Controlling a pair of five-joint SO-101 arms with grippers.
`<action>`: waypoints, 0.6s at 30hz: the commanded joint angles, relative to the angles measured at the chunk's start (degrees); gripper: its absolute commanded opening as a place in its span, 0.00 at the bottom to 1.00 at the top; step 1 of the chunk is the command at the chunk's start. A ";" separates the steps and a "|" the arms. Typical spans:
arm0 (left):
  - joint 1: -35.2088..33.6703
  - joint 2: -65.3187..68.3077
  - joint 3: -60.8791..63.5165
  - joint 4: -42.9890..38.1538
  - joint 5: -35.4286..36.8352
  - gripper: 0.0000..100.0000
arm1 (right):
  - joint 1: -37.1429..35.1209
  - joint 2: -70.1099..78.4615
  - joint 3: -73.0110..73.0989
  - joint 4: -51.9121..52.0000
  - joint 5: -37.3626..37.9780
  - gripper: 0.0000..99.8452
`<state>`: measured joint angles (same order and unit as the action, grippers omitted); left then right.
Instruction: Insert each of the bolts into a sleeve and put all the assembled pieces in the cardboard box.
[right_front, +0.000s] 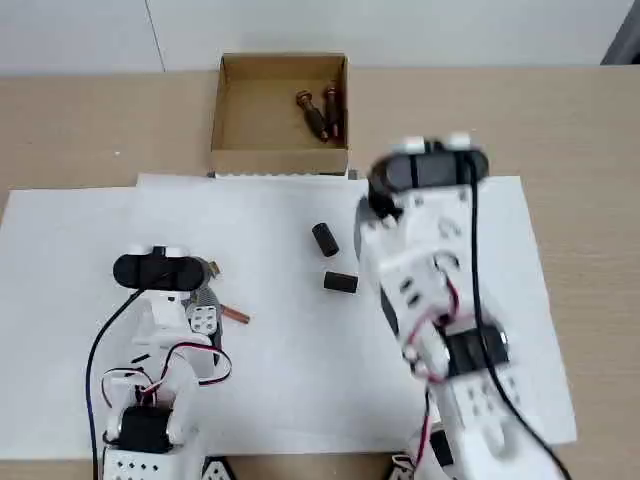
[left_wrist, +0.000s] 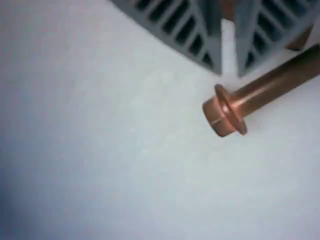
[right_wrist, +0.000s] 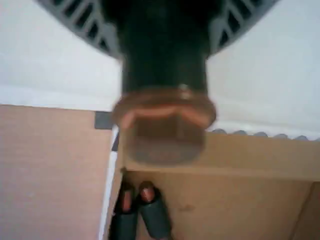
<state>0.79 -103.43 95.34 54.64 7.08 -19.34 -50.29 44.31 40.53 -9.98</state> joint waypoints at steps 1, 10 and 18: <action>-0.18 -0.62 -0.31 0.09 0.00 0.01 | 0.22 11.56 -10.90 -3.30 -0.44 0.00; -0.18 -0.62 -0.31 0.09 0.09 0.01 | -0.13 39.52 -30.24 -11.65 7.12 0.00; -0.18 -0.62 -0.31 0.09 0.09 0.01 | -0.75 60.88 -48.97 -17.54 20.66 0.00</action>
<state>0.79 -103.43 95.34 54.64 7.16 -19.52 6.15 4.66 25.23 6.02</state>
